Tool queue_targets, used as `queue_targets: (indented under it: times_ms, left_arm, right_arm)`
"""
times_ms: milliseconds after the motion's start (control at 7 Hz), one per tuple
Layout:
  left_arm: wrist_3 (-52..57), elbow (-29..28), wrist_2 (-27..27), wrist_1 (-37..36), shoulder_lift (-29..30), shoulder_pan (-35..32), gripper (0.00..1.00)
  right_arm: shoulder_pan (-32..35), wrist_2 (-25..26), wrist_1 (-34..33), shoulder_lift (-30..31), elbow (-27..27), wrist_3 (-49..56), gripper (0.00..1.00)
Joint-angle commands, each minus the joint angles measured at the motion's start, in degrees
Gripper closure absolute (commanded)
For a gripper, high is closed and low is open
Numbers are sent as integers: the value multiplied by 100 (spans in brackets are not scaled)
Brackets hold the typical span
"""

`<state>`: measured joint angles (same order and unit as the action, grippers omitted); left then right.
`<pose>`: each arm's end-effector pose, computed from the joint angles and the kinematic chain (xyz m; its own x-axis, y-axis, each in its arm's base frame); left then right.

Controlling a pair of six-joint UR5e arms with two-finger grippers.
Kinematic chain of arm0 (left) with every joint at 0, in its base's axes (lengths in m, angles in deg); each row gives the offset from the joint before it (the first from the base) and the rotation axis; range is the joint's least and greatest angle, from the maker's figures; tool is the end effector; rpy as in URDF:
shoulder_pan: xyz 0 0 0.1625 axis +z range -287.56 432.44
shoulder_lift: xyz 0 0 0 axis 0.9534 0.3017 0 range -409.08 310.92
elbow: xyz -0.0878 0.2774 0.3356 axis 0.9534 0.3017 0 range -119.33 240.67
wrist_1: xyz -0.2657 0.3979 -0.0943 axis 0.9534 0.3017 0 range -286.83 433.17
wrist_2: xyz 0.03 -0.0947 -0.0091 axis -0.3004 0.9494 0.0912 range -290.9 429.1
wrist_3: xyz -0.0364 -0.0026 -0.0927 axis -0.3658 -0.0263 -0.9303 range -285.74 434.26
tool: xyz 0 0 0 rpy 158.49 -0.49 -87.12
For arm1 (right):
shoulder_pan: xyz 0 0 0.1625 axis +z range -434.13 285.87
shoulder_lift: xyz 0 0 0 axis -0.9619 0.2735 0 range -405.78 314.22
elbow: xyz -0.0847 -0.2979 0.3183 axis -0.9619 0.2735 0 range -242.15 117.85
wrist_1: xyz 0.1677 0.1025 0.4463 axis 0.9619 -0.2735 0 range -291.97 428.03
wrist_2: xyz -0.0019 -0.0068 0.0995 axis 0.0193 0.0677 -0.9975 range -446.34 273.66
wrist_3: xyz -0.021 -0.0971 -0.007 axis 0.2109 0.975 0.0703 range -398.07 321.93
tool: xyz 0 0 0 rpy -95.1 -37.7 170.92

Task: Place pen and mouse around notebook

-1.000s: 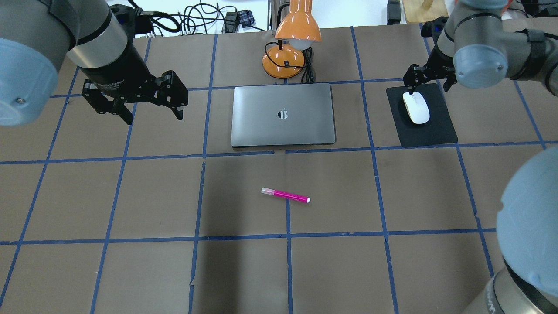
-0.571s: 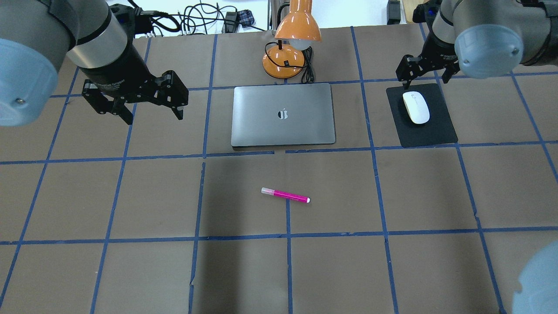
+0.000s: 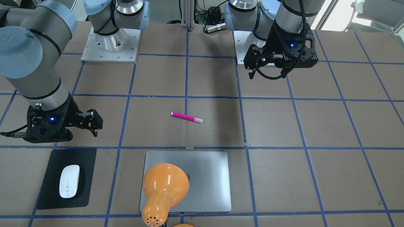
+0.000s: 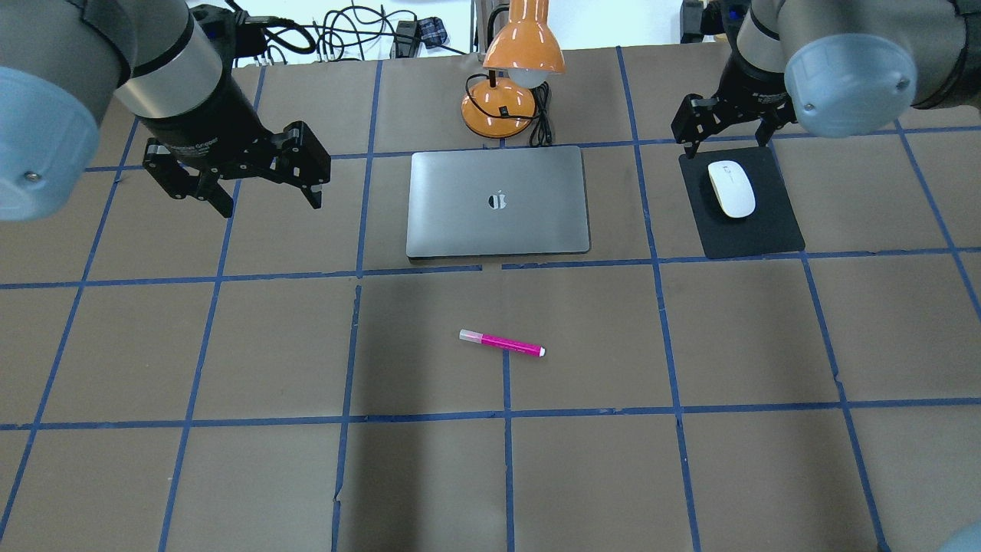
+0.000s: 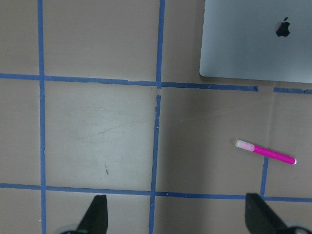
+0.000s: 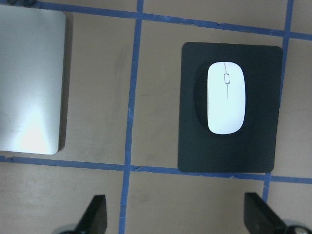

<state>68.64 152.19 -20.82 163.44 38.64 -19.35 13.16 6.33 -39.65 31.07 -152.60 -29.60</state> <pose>-0.1505 -0.5475 0.5138 -0.9978 -0.0668 0.0023 -0.0668 0.9977 -0.0084 0.0971 -0.6689 0.3925 -0.9937 -0.0967 0.0564 -0.1002 0.9929 -0.0635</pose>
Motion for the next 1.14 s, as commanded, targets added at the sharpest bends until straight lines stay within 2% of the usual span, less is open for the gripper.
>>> queue_targets:
  times_ms: [0, 286, 571, 1000]
  left_arm:
    - [0, -21, -17, 0, 0, 30, 0]
    - [0, -3, -17, 0, 0, 21, 0]
    - [0, -3, -17, 0, 0, 21, 0]
    - [0, -12, -17, 0, 0, 30, 0]
  right_arm:
    - [244, -187, 917, 458, 140, -424, 0]
    - [218, -241, 1650, 812, 220, -434, 0]
    - [226, -119, 1838, 1050, 247, -425, 0]
    - [244, -215, 1830, 1068, 343, -495, 0]
